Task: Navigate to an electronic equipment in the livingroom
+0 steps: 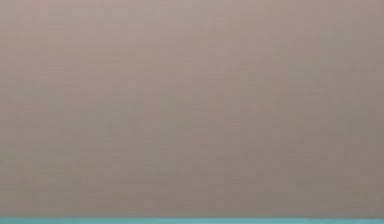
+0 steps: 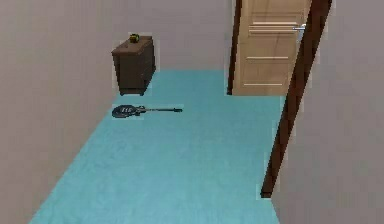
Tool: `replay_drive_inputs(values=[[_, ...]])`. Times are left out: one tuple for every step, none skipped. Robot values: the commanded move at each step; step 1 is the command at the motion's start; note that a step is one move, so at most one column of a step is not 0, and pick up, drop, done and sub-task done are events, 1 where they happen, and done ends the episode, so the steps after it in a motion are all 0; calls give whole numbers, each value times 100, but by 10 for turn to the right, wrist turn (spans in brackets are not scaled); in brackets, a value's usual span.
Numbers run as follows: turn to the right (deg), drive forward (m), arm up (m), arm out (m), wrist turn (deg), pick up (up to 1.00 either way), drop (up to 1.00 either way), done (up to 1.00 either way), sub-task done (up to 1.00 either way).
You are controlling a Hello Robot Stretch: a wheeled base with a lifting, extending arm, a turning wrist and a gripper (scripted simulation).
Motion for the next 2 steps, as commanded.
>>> replay_drive_inputs(values=[[-450,0,0,0,0,0,0,0,0],[-450,0,0,0,0,0,0,0,0]])
